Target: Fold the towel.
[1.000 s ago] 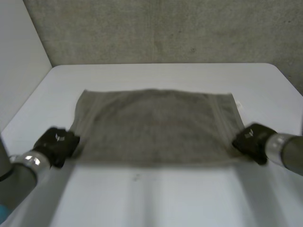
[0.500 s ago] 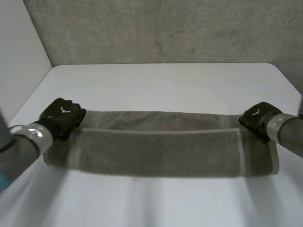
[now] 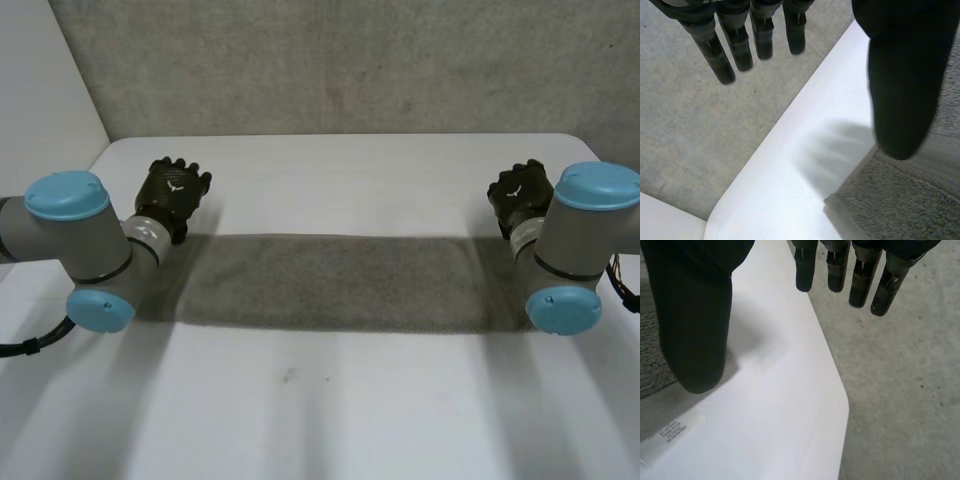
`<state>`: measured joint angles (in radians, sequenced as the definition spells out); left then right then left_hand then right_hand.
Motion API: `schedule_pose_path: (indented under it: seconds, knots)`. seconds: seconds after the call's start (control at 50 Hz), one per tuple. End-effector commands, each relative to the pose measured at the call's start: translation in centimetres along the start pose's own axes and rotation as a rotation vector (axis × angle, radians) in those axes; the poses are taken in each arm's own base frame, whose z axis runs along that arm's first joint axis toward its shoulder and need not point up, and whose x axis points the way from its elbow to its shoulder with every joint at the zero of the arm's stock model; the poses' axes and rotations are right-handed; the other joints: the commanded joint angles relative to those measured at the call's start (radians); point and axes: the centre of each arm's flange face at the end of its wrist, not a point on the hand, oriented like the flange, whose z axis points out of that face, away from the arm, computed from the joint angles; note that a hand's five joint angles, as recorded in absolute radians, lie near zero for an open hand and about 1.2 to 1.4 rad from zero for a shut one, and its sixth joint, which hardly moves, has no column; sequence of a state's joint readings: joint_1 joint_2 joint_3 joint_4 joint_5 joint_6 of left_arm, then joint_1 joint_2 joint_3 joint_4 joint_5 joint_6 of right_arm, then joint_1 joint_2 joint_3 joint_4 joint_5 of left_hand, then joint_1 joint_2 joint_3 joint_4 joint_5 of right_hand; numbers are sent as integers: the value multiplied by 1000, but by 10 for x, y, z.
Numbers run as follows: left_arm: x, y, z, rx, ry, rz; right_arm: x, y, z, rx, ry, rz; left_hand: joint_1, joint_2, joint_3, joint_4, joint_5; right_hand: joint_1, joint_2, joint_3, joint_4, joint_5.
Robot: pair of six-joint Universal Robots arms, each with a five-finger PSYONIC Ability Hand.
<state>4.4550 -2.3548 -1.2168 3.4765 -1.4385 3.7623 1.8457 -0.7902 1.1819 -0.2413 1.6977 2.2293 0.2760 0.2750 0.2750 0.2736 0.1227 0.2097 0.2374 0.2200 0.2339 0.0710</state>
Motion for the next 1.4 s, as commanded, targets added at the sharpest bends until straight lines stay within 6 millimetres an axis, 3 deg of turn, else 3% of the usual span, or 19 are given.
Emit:
schedule_pose_path:
  seconds: [0.02,0.12,0.24,0.4,0.64,0.7,0.74,0.82,0.92,1.0,1.04,1.1,1.12,1.16,1.22,1.26,1.28,1.32,1.4]
  knots:
    - [-3,-16,-21,2,11,-22,27,-11,-19,-2,46,93,-101,-100,-100,-99,-123,-35,-63,-45,-59,-71]
    - [-15,-31,-49,15,-2,-126,40,-27,-55,87,-50,259,-101,-100,-100,-99,-123,-35,-63,-45,-59,-71]
    - [-23,-42,-86,19,-17,-281,29,-25,-86,73,-219,298,-101,-100,-100,-99,-123,-35,-63,-45,-59,-71]
    - [-19,-40,-115,-2,-9,-414,14,22,-112,-161,-376,340,-101,-100,-100,-99,-123,66,38,55,41,30]
    - [-12,-35,-123,-2,-4,-446,2,51,-97,-165,-347,358,-101,-100,-100,-99,-123,366,338,355,341,330]
    - [-11,-35,-124,-2,-2,-447,-1,56,-92,-162,-335,345,-101,-100,-100,-99,-123,703,675,693,679,667]
    - [-11,-35,-124,-2,-2,-447,6,61,-85,-165,-299,338,-101,-100,-100,-99,-123,1185,1158,1175,1161,1150]
    - [-12,-35,-124,-4,-5,-447,21,69,-77,-170,-225,296,-101,-100,-100,-99,-123,1187,1159,1176,1162,1151]
    - [-17,-42,-129,19,-18,-446,82,92,-61,-236,75,21,-101,-100,-100,-99,-123,1187,1159,1176,1162,1151]
    - [-17,-44,-131,25,-19,-445,100,94,-57,-245,155,-96,-101,-100,-100,-99,-123,1187,1159,1176,1162,1151]
    - [-17,-46,-132,31,-18,-445,101,85,-55,-211,161,-127,-101,-100,-100,-99,-123,1187,1159,1176,1162,1151]
    - [-17,-48,-133,36,-17,-443,68,8,-64,82,89,-82,-101,-100,-100,-99,-123,1187,1159,1176,1162,1151]
    - [-17,-48,-133,36,-17,-443,68,8,-65,83,88,-82,-101,-100,-100,-99,-123,1187,1159,1176,1162,1151]
    - [-17,-48,-133,36,-17,-443,36,-42,-86,277,-21,-27,-101,-100,-100,-99,-123,1187,1159,1176,1162,1151]
    - [-17,-47,-133,34,-18,-443,19,-65,-98,371,-83,-5,-101,-100,-100,-99,-123,1187,1159,1176,1162,1151]
    - [-18,-47,-133,32,-20,-444,-21,-108,-133,552,-229,12,-101,-100,-100,-99,-123,1187,1159,1176,1162,1151]
    - [-18,-47,-133,32,-20,-444,-22,-108,-133,553,-229,12,-101,-100,-100,-99,-123,1187,1159,1176,1162,1151]
    - [-18,-46,-133,29,-22,-444,-74,-129,-169,672,-397,-10,-101,-100,-100,-99,-123,1187,1159,1176,1162,1151]
    - [-17,-45,-134,25,-20,-445,-114,-132,-194,711,-521,-23,-101,-100,-100,-99,-123,1187,1159,1176,1162,1151]
